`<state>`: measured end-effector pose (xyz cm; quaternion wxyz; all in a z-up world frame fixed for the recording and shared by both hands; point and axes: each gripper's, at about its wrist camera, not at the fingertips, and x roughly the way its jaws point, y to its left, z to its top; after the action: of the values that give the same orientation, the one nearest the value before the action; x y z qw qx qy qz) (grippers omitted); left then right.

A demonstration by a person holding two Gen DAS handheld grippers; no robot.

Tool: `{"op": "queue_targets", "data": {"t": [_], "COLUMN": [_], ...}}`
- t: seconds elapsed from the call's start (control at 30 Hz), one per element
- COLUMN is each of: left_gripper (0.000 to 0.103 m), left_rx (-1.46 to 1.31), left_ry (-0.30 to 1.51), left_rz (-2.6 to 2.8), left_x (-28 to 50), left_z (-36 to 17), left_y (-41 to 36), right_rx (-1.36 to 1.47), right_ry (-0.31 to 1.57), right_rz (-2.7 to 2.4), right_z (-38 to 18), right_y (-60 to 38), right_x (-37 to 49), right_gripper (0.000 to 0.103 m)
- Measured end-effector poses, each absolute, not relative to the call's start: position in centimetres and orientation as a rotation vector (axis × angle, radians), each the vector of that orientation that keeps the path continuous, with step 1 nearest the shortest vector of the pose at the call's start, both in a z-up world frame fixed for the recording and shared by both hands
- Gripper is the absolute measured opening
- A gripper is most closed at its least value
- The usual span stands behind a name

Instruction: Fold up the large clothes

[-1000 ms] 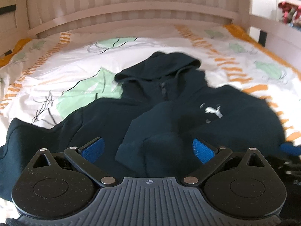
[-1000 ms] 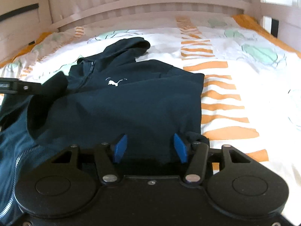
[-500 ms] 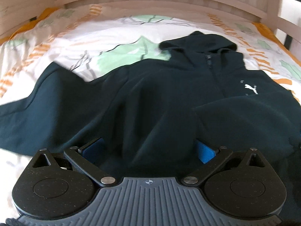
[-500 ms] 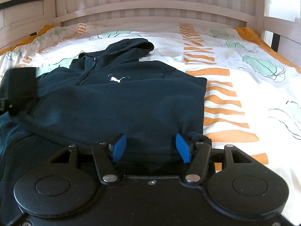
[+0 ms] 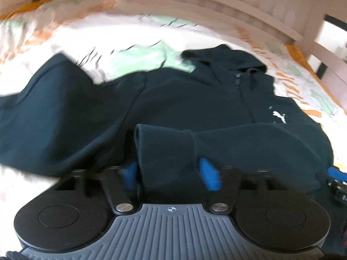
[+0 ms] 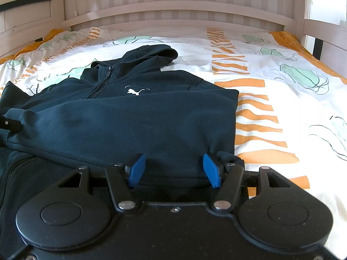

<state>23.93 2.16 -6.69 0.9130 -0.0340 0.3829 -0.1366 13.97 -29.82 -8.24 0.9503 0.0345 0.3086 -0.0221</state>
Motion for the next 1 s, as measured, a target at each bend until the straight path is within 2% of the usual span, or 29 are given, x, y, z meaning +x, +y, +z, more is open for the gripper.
{"op": "queue_targets", "data": {"t": [0.03,0.1,0.27,0.33,0.5,0.63,0.87,1.0], "left_gripper": [0.029,0.015,0.015,0.015,0.016,0.018,0.021,0.045], "left_rx": [-0.053,0.020,0.170,0.162,0.074,-0.030,-0.047,-0.072], "left_ry": [0.770,0.712,0.561,0.578,0.722,0.771,0.781,0.795], "left_rz": [-0.291,-0.280,-0.265,-0.263,-0.233,-0.231,-0.239,-0.201], "left_x": [23.9,23.7,24.3,25.2,26.3,25.9,25.8,25.4], "left_z": [-6.5,-5.9,-3.9,-3.8,-5.9,-6.9,-6.8,-6.7], "left_y": [1.9,0.7,-1.6,-1.6,0.5,2.3,3.1,4.3], "right_rx": [0.071,0.076,0.092,0.095,0.081,0.079,0.106,0.169], "right_ry": [0.626,0.623,0.618,0.617,0.611,0.542,0.657,0.683], "right_rz": [-0.044,-0.041,-0.034,-0.034,-0.057,-0.039,-0.053,-0.153], "right_z": [-8.2,-8.2,-8.0,-8.0,-7.0,-4.5,-5.8,-8.1], "right_y": [-29.8,-29.9,-30.1,-30.1,-29.7,-29.1,-30.6,-33.4], "right_x": [13.9,13.9,13.8,13.7,13.3,13.8,19.8,20.0], "right_gripper": [0.063,0.063,0.064,0.064,0.064,0.071,0.071,0.070]}}
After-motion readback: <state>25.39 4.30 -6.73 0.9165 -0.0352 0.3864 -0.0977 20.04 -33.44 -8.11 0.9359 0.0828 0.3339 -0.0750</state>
